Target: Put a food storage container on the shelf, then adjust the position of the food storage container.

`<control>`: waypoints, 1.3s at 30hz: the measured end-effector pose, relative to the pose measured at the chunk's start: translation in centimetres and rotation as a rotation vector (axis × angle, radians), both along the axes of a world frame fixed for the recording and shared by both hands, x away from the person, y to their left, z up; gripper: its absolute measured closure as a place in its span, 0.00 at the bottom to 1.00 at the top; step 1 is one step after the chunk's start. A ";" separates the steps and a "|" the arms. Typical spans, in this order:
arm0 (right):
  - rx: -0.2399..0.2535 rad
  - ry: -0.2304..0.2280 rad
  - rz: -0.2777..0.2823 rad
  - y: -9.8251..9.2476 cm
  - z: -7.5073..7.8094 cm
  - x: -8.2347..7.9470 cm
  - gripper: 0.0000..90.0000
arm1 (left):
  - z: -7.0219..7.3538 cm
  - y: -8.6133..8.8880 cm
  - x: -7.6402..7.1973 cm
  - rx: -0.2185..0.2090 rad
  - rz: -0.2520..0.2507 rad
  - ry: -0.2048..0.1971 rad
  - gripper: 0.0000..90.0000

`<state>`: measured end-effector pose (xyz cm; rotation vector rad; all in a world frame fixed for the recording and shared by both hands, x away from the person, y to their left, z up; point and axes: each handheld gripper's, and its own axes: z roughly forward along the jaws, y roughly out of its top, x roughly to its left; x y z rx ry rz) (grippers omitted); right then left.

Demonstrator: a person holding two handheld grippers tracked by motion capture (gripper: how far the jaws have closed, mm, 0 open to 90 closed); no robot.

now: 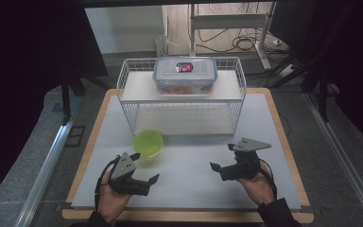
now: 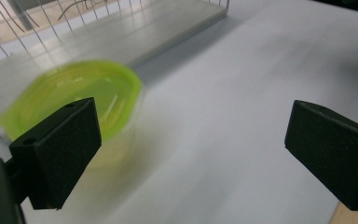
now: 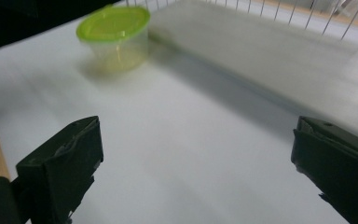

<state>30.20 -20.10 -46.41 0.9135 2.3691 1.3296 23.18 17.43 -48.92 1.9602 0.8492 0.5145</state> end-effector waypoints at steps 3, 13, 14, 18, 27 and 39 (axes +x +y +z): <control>-0.032 0.002 0.000 -0.3 -1.2 -0.6 0.03 | -1.0 0.3 -0.4 0.017 0.012 0.026 0.04; -0.072 0.028 -0.023 -0.8 -2.7 -0.9 0.03 | -2.2 1.5 0.6 0.021 0.073 0.098 0.04; -0.073 0.030 -0.023 -0.8 -2.8 -0.9 0.03 | -2.3 1.7 0.7 0.027 0.078 0.107 0.03; -0.086 0.032 -0.022 -0.8 -3.0 -0.9 0.03 | -2.5 2.4 1.3 0.033 0.130 0.123 0.07; -0.094 0.052 -0.019 -0.8 -3.5 -0.7 0.05 | -2.4 4.8 2.4 -0.015 0.163 0.125 0.46; -0.094 0.076 -0.006 -0.7 -3.7 -0.6 0.06 | -3.4 7.1 6.3 -0.011 0.302 0.183 0.93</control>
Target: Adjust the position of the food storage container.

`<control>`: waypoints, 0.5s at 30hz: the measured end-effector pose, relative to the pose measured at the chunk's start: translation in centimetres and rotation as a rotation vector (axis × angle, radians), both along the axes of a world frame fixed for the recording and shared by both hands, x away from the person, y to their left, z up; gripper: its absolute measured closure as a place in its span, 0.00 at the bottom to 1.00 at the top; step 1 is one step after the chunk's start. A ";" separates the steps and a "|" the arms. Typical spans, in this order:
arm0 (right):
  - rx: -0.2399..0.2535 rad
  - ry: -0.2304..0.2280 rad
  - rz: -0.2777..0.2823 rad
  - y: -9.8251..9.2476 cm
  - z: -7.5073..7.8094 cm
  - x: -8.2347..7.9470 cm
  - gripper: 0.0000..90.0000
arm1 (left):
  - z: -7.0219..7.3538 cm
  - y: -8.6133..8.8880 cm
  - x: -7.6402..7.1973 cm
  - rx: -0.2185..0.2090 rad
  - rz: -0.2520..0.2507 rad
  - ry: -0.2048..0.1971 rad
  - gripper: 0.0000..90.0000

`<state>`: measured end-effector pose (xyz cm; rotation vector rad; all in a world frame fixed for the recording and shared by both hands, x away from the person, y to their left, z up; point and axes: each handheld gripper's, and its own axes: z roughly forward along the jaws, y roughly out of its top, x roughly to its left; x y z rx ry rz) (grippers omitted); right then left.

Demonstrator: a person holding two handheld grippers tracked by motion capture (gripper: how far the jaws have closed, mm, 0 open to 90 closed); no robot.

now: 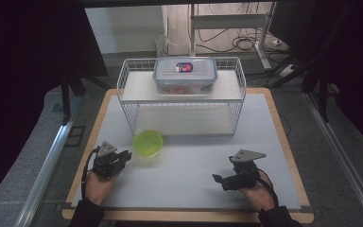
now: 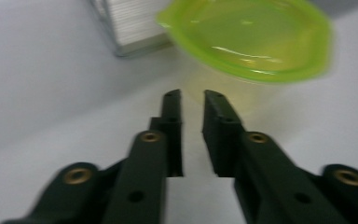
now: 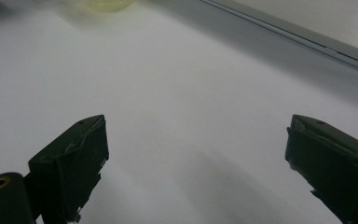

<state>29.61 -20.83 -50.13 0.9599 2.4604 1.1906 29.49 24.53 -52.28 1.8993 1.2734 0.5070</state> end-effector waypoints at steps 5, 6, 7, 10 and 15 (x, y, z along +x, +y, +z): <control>-0.006 0.004 0.002 0.0 -0.1 0.1 0.07 | -0.8 0.7 2.6 -0.022 0.006 0.019 1.00; -0.009 0.005 0.004 0.0 -0.1 0.1 0.07 | -1.0 0.7 3.1 -0.024 0.004 0.022 1.00; -0.010 0.006 0.005 0.1 -0.2 0.1 0.07 | -1.1 0.6 3.7 -0.023 -0.002 0.022 1.00; -0.015 0.009 0.008 0.1 -0.2 0.1 0.08 | -1.5 0.4 5.1 -0.018 -0.017 0.027 1.00; -0.017 0.009 0.010 0.1 -0.2 0.1 0.08 | -2.3 0.0 6.8 -0.032 -0.046 0.050 1.00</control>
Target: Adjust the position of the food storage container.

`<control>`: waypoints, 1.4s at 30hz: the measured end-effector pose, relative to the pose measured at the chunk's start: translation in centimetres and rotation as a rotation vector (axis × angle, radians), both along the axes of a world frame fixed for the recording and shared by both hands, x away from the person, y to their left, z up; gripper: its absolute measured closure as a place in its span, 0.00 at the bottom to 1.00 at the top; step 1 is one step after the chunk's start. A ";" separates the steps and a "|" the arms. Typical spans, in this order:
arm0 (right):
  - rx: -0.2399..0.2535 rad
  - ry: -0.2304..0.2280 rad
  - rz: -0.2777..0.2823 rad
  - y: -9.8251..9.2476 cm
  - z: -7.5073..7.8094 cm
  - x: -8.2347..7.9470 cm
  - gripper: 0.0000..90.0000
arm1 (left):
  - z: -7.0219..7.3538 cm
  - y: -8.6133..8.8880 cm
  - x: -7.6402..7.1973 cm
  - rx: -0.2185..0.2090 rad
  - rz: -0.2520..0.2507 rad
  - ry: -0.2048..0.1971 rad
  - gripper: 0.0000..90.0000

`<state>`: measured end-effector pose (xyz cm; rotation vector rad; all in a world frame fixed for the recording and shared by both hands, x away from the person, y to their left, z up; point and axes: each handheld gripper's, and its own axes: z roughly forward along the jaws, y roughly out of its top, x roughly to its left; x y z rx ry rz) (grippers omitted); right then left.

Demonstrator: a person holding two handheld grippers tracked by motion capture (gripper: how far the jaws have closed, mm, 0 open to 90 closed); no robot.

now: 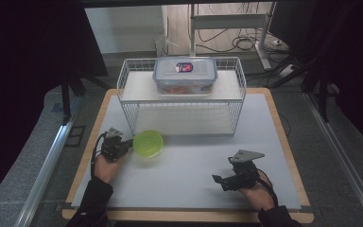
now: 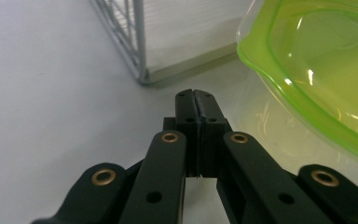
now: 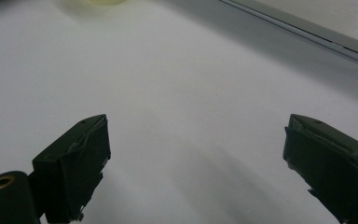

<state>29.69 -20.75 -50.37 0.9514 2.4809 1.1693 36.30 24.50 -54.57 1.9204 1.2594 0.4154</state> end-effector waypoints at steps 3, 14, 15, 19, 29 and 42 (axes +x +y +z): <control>-0.001 -0.001 -0.002 0.0 0.0 0.0 0.08 | -0.1 -0.4 0.2 -0.017 -0.028 0.004 1.00; -0.007 -0.001 -0.002 -0.1 0.0 0.0 0.08 | 0.2 -2.2 -0.2 -0.015 -0.100 0.027 1.00; -0.007 -0.001 -0.002 -0.1 0.0 0.0 0.08 | 0.2 -2.4 -0.3 -0.014 -0.108 0.029 1.00; -0.010 0.002 -0.001 -0.1 -0.1 0.0 0.08 | 0.2 -3.5 -0.6 -0.012 -0.144 0.039 1.00; -0.011 0.002 -0.002 -0.1 -0.1 0.0 0.08 | 0.4 -6.2 -1.8 0.019 -0.241 0.069 1.00; -0.014 0.011 -0.024 0.1 -0.3 0.1 0.09 | 1.1 -4.2 -0.7 -0.042 -0.164 0.007 1.00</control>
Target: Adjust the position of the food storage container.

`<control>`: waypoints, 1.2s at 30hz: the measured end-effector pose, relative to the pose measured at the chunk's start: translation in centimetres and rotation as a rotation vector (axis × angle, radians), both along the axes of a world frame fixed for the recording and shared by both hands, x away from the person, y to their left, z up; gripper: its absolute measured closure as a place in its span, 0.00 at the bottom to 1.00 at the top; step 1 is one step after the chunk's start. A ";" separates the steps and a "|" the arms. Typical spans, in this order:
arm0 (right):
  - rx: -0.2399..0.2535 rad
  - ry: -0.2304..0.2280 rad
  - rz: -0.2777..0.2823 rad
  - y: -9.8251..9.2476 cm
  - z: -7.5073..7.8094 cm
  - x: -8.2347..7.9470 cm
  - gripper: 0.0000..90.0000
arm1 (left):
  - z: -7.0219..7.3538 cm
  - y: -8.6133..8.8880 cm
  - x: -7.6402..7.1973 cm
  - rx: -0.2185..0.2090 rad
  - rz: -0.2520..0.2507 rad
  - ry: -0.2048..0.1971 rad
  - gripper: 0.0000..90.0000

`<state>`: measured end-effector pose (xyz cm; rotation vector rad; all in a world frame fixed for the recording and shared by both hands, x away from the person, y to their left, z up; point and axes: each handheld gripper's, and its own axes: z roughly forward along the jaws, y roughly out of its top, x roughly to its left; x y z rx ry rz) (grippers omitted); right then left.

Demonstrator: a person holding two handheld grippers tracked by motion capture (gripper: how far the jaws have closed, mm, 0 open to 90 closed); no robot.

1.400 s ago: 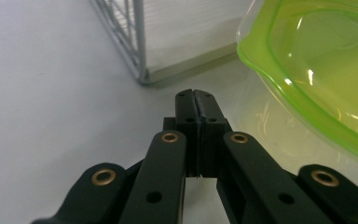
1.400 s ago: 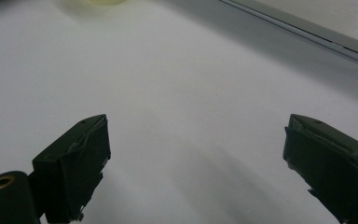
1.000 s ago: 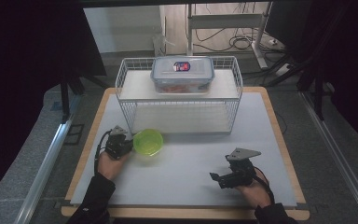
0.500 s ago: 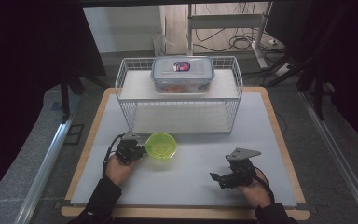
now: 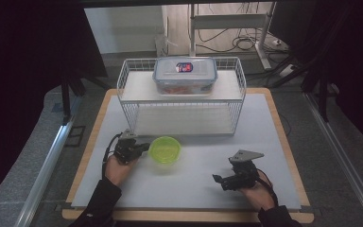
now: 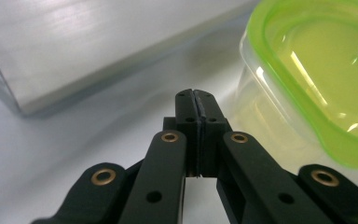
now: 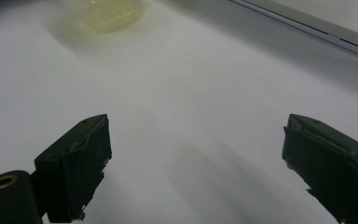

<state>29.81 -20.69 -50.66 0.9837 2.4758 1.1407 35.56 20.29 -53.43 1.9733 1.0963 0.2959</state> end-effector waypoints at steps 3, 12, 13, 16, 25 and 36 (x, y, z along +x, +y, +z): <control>-0.006 0.000 -0.009 0.1 -0.1 0.0 0.09 | -0.1 -0.2 0.1 -0.006 -0.022 0.002 1.00; -0.019 0.004 -0.038 -0.1 -0.3 0.3 0.05 | 0.0 -1.6 -0.2 0.004 -0.063 0.010 1.00; -0.021 0.003 -0.042 -0.1 -0.3 0.4 0.04 | -0.1 -1.8 -0.2 -0.007 -0.062 0.010 1.00; -0.020 0.004 -0.049 -0.3 -0.3 0.5 0.04 | -0.1 -2.1 -0.4 0.007 -0.078 0.014 1.00; -0.021 0.007 -0.049 -0.2 -0.3 0.5 0.03 | 0.0 -2.9 -0.7 0.037 -0.093 0.016 1.00; -0.037 0.006 -0.062 -0.3 -0.2 0.5 0.05 | 1.4 -1.0 -0.2 -0.016 -0.050 -0.031 1.00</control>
